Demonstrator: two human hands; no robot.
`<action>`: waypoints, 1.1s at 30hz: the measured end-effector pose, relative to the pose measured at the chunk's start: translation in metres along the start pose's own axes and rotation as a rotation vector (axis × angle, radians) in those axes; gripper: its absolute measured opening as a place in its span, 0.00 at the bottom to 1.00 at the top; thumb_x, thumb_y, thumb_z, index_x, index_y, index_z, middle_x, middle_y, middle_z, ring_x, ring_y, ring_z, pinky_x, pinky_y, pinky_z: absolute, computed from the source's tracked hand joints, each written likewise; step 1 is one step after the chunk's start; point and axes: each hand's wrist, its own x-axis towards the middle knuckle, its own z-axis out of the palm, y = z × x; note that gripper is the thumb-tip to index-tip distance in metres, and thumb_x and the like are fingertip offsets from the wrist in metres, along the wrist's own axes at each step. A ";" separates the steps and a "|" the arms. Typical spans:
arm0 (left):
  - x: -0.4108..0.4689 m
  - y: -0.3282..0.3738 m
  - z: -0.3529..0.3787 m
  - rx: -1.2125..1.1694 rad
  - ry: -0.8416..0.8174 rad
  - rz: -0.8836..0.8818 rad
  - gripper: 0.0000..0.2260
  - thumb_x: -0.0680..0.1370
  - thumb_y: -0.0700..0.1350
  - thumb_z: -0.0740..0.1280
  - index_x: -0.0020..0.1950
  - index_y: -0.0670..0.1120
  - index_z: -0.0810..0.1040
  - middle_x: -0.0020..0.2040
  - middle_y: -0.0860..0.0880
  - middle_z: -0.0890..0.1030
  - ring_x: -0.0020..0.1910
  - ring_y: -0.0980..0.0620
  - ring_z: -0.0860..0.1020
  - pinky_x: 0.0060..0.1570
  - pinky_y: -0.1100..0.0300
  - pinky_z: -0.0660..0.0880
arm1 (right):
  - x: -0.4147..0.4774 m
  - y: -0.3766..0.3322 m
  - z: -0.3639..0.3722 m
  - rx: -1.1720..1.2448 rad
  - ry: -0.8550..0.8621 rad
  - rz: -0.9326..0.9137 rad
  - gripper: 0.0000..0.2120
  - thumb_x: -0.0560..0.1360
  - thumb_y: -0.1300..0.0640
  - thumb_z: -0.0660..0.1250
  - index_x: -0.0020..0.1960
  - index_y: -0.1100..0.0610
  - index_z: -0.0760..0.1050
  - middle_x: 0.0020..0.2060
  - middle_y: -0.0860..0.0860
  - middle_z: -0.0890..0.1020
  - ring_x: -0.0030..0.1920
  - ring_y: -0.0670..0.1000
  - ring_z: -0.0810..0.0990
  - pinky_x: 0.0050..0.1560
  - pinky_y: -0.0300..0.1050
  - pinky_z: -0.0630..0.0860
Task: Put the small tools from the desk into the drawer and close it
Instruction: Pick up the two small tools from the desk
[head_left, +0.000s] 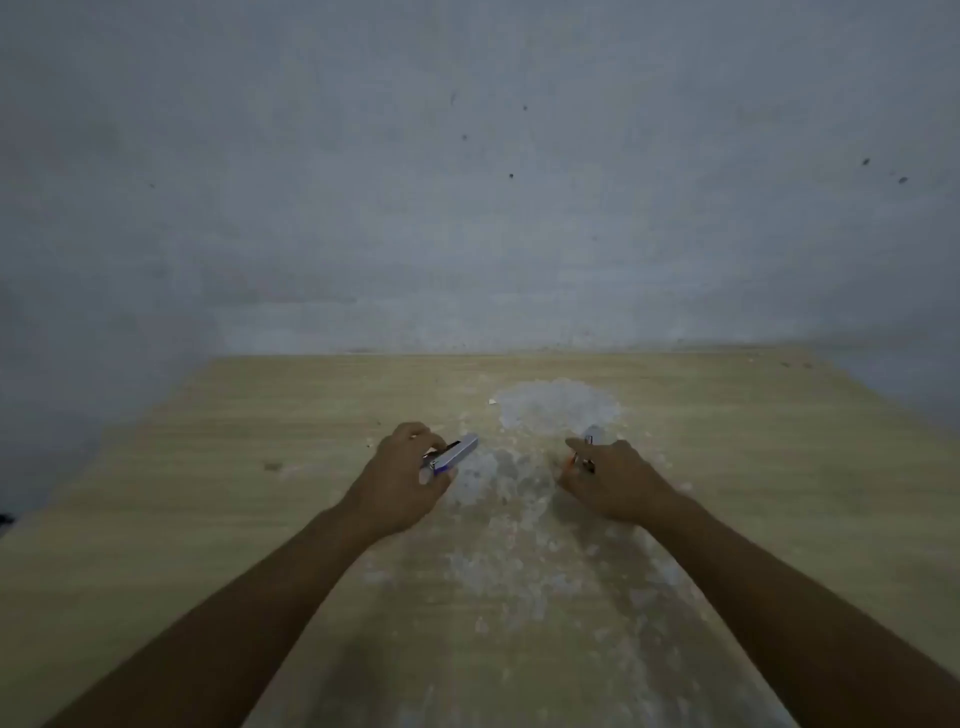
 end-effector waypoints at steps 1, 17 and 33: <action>0.005 -0.004 0.006 0.007 0.001 -0.027 0.17 0.75 0.50 0.67 0.61 0.44 0.76 0.63 0.42 0.73 0.59 0.44 0.74 0.56 0.52 0.72 | 0.006 0.001 0.004 -0.036 0.015 0.003 0.30 0.78 0.41 0.56 0.76 0.51 0.57 0.69 0.64 0.69 0.63 0.65 0.72 0.63 0.60 0.71; 0.028 0.006 0.029 0.096 -0.050 -0.207 0.12 0.77 0.45 0.65 0.38 0.39 0.76 0.34 0.40 0.75 0.32 0.43 0.72 0.36 0.51 0.73 | -0.003 0.026 0.013 0.201 0.447 -0.074 0.12 0.74 0.58 0.64 0.55 0.54 0.82 0.37 0.57 0.85 0.31 0.54 0.80 0.31 0.43 0.74; -0.030 0.172 0.056 -0.200 -0.078 0.264 0.16 0.74 0.49 0.70 0.60 0.45 0.80 0.55 0.46 0.83 0.45 0.55 0.76 0.47 0.65 0.70 | -0.185 0.122 -0.043 0.363 0.758 0.041 0.05 0.74 0.54 0.68 0.44 0.53 0.82 0.36 0.48 0.82 0.39 0.47 0.79 0.34 0.36 0.70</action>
